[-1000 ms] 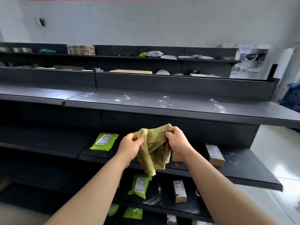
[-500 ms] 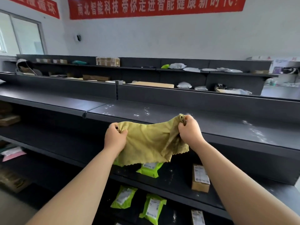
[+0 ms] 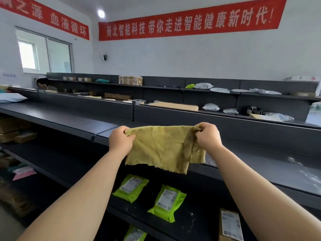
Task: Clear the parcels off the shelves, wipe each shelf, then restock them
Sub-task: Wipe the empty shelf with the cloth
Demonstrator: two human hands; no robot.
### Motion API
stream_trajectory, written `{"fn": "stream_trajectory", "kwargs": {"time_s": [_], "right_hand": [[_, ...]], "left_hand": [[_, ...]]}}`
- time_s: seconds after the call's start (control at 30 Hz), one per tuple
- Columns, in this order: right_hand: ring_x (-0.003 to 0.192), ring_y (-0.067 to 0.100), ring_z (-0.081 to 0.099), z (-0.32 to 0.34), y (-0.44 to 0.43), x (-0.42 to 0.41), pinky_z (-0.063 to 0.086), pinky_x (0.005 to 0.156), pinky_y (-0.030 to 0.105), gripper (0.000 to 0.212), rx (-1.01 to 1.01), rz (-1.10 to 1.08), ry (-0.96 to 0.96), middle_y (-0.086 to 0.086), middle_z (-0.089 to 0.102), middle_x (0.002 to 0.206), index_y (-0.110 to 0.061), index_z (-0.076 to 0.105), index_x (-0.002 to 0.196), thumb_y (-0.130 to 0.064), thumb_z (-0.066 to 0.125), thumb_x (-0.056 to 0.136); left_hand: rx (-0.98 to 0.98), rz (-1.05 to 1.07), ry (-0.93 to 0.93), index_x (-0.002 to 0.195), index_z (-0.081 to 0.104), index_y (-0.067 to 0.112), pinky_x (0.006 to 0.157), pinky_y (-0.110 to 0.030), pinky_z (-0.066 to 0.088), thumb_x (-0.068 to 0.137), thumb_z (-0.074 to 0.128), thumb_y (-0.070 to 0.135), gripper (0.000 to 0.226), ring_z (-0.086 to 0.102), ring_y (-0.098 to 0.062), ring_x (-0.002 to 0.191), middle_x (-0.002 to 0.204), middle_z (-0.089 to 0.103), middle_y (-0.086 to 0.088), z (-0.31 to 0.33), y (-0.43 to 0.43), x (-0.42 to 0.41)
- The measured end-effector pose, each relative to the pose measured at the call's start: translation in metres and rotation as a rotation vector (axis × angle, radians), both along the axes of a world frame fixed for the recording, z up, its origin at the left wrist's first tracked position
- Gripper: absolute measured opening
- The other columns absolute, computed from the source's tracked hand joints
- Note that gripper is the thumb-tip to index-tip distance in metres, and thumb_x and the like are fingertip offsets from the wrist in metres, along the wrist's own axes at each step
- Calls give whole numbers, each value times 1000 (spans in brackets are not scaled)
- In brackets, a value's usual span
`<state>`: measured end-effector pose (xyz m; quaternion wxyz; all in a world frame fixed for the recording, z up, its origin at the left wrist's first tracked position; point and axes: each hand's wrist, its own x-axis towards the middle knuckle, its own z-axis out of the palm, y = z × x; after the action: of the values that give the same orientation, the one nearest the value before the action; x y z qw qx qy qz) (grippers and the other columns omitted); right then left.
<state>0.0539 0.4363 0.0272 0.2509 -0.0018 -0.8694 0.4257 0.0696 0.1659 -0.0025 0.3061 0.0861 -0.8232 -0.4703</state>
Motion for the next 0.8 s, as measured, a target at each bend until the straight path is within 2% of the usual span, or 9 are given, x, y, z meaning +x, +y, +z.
{"fn": "stream_trajectory", "kwargs": {"time_s": [0.13, 0.2, 0.27, 0.43, 0.57, 0.63, 0.7, 0.8], "right_hand": [[77, 24, 62, 2, -12, -21, 56, 67, 36, 38, -24, -33, -18, 0, 65, 84, -23, 65, 82, 4, 39, 77], [76, 24, 62, 3, -15, -27, 54, 64, 33, 38, -10, -45, -40, 1, 65, 82, -23, 64, 79, 4, 38, 76], [76, 23, 62, 3, -20, -37, 52, 64, 32, 37, 22, -73, -62, -1, 65, 83, -24, 64, 79, 3, 39, 76], [75, 19, 59, 6, -37, -65, 43, 59, 27, 34, 71, -189, -103, -3, 66, 88, -25, 64, 80, -1, 41, 76], [92, 26, 59, 4, -54, -78, 51, 71, 32, 34, 139, -287, -165, 2, 66, 97, -25, 69, 82, -2, 44, 78], [86, 26, 61, 0, -63, -81, 51, 68, 31, 35, 146, -317, -176, 2, 66, 94, -25, 69, 76, -1, 44, 77], [80, 26, 61, -4, -74, -85, 52, 66, 32, 35, 81, -306, -181, 3, 67, 90, -22, 69, 74, 0, 43, 77], [81, 26, 62, -13, -90, -88, 56, 72, 36, 27, 50, -268, -221, 11, 69, 94, -10, 71, 82, -2, 45, 81]], "left_hand": [[62, -17, 21, 80, 61, 19, 58, -34, 54, 88, 53, 4, 18, 64, -21, 73, 83, 65, -2, 6, -6, -26], [-19, -5, 16, 79, 61, 21, 49, -26, 45, 87, 51, 5, 21, 60, -15, 67, 79, 63, 2, 7, -8, -34], [-98, -6, 1, 79, 61, 23, 46, -24, 37, 87, 52, 6, 20, 56, -13, 67, 80, 62, 4, 8, -15, -47], [-163, -92, -34, 84, 62, 23, 50, -25, 38, 84, 54, 9, 16, 54, -13, 71, 82, 59, 7, 14, -39, -94], [-217, -161, -69, 80, 60, 19, 48, -25, 34, 82, 57, 12, 8, 50, -8, 69, 80, 59, 6, 12, -50, -119], [-219, -200, -90, 75, 58, 17, 47, -24, 34, 80, 59, 9, 9, 51, -9, 68, 79, 58, 3, 8, -55, -131], [-220, -246, -119, 74, 58, 17, 50, -26, 41, 78, 61, 6, 12, 57, -16, 72, 79, 60, 0, 4, -60, -141], [-194, -348, -182, 76, 61, 11, 66, -38, 58, 76, 63, 2, 10, 66, -25, 77, 82, 65, -6, -1, -66, -152]]}}
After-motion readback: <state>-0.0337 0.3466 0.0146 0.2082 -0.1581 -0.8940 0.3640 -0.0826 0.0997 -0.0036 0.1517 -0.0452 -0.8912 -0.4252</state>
